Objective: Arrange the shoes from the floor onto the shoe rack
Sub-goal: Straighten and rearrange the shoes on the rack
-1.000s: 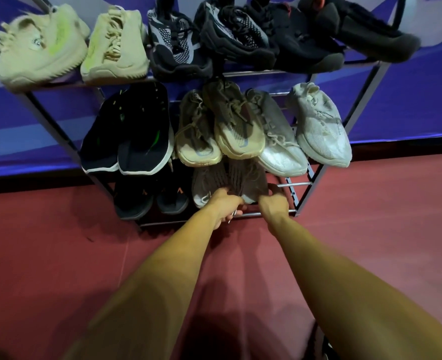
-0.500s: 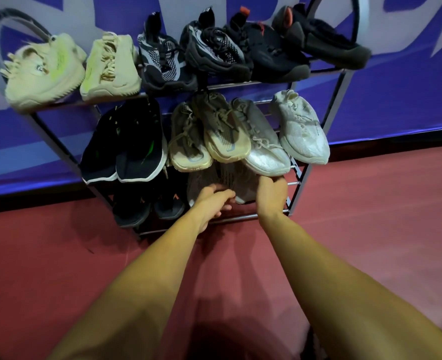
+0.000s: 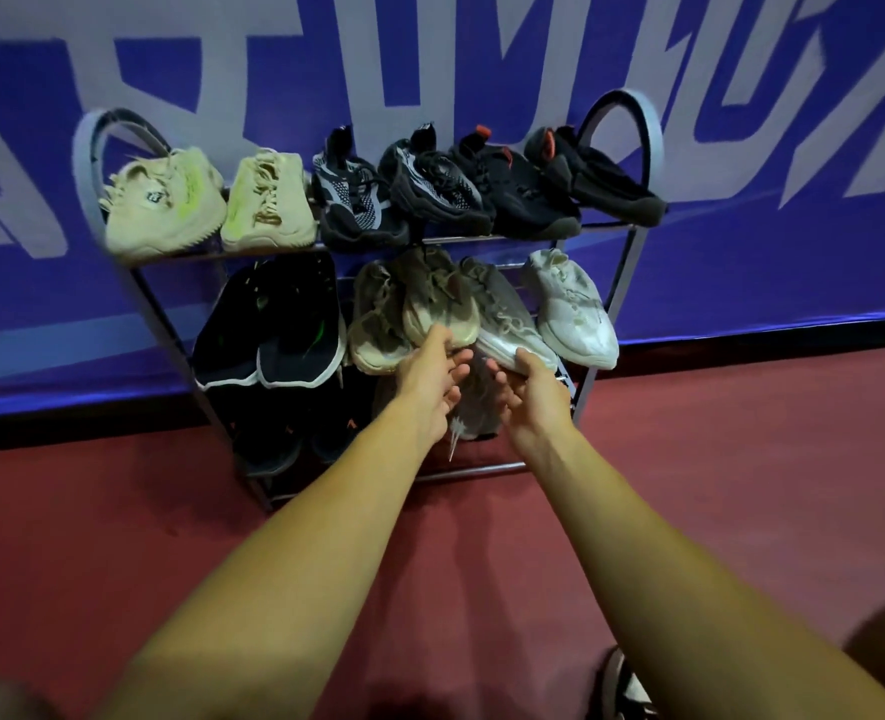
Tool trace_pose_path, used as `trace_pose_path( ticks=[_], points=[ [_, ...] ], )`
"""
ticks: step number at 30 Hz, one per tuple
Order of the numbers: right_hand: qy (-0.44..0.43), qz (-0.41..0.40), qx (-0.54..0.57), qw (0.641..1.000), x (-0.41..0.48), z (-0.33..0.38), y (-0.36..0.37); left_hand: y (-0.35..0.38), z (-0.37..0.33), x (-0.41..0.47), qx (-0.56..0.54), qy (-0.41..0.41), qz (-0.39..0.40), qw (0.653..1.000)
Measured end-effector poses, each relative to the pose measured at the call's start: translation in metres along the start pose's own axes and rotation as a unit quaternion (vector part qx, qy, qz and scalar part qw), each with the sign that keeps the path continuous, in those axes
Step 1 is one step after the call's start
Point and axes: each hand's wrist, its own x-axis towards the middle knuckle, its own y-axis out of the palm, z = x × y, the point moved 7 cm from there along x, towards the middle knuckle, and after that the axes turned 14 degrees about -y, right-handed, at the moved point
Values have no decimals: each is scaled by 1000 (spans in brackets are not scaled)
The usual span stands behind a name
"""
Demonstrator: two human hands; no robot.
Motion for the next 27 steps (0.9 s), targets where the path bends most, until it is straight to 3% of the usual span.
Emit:
trace_pose_path(
  ticks=[7, 18, 27],
  points=[
    [51, 3, 124, 991, 2, 14, 26, -27, -24, -3, 25, 54, -41, 997],
    [47, 19, -10, 999, -1, -4, 16, -10, 5, 15, 82, -21, 14, 996],
    [43, 47, -118, 991, 2, -9, 10, -11, 3, 16, 107, -15, 28, 994]
  ],
)
